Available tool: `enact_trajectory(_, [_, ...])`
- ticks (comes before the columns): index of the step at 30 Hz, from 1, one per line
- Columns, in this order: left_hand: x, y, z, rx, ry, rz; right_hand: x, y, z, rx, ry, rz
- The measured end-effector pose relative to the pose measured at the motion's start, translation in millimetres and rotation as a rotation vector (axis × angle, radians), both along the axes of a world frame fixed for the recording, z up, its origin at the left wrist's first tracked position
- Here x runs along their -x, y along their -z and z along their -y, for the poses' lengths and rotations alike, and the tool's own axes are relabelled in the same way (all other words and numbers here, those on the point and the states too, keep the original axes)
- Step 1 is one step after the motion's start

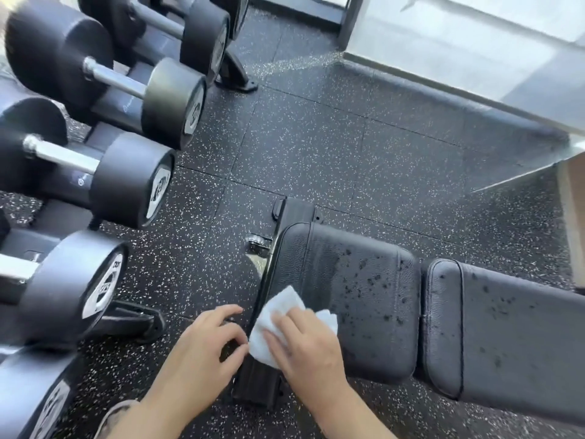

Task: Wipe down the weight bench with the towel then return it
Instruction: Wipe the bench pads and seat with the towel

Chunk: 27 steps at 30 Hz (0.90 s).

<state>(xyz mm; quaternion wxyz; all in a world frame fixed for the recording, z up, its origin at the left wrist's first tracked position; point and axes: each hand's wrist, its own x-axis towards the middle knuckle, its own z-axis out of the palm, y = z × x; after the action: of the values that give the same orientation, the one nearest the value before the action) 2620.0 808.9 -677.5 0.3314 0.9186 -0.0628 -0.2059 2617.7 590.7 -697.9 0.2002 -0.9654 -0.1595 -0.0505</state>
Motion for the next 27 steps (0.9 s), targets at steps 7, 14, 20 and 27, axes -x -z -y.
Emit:
enact_trajectory(7, [-16,-10,11,0.026,-0.006,0.043,-96,10,11,0.242,0.062,0.232])
enact_trajectory(14, [-22,3,31,0.043,0.024,0.003,-172,2,0,0.072,0.369,0.073])
enact_trajectory(20, [-8,3,28,0.057,-0.002,-0.027,-60,3,-12,0.04,0.337,0.162])
enact_trajectory(27, [9,12,39,0.043,-0.1,-0.018,-36,12,12,0.146,0.098,0.23])
